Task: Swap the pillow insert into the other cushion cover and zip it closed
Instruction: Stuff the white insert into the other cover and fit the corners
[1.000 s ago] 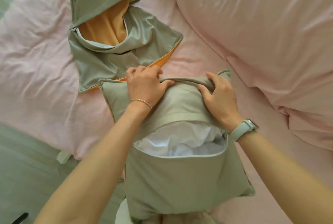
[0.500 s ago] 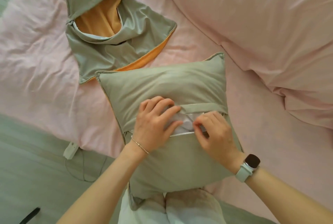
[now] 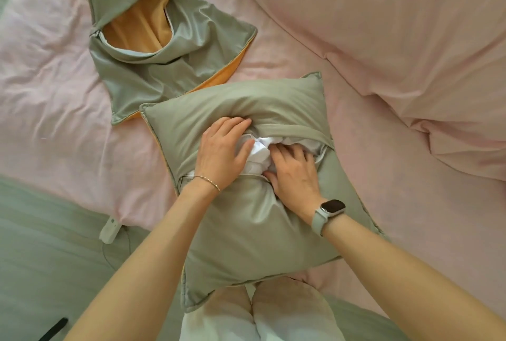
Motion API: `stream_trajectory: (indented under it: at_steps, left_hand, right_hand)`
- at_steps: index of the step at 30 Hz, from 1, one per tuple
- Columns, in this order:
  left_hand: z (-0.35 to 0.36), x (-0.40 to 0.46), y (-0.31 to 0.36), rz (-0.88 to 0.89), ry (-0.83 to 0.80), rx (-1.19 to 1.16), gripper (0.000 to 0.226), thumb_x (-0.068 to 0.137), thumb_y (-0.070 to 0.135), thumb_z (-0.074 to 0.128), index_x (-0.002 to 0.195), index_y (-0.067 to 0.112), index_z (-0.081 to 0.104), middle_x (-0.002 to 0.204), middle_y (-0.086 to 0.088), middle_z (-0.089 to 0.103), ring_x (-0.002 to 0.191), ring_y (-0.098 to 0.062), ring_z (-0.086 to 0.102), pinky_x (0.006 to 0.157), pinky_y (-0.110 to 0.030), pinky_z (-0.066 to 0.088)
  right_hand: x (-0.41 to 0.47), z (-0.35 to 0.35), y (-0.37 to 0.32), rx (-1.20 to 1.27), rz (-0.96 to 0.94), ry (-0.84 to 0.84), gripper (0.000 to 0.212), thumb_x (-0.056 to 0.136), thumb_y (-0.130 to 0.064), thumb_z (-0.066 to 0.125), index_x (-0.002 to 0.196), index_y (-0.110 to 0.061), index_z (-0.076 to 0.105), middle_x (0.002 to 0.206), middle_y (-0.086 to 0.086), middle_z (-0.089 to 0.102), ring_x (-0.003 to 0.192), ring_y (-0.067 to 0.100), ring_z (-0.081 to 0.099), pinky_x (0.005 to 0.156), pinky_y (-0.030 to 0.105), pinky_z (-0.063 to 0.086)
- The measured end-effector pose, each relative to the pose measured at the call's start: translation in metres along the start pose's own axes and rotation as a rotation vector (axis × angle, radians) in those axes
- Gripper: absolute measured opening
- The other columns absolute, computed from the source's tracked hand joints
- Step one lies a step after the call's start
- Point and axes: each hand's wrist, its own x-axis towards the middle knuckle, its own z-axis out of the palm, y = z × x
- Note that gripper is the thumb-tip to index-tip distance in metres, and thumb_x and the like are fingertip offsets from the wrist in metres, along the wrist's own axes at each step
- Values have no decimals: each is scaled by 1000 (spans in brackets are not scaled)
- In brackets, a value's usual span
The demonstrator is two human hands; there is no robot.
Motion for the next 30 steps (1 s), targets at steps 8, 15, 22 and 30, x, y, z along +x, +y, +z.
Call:
stream_trajectory:
  at_steps: [8,15,22,30]
  left_hand:
    - [0,6,-4,-75,-63,24,59,75,51,43,115,13,64,113,-6,62,110,-29,52,92,-39,41]
    - [-9,2,6,-97,-10,-91,46,71,50,47,94,18,70,98,0,67,97,-25,57,84,-35,38]
    - [-26,26,15,-272,20,-101,18,87,29,62,91,15,72,86,-5,71,85,-24,63,73,-32,45]
    - [-29,11,17,-112,108,-292,14,78,7,64,79,14,52,88,-5,62,77,-17,58,70,-37,48]
  right_hand:
    - [-11,-24,0,273,-85,-250,22,83,-17,52,63,-20,44,64,5,56,77,27,54,72,37,28]
    - [-41,-30,15,328,-172,66,23,90,-24,47,78,-11,62,78,4,60,79,23,49,69,31,33]
    - [-27,-34,-26,398,-230,411,9,85,-5,54,93,-9,56,77,8,59,72,23,49,63,32,43]
    - [-23,-15,-6,253,66,247,43,83,-26,46,121,-8,51,106,11,63,94,29,60,75,39,52]
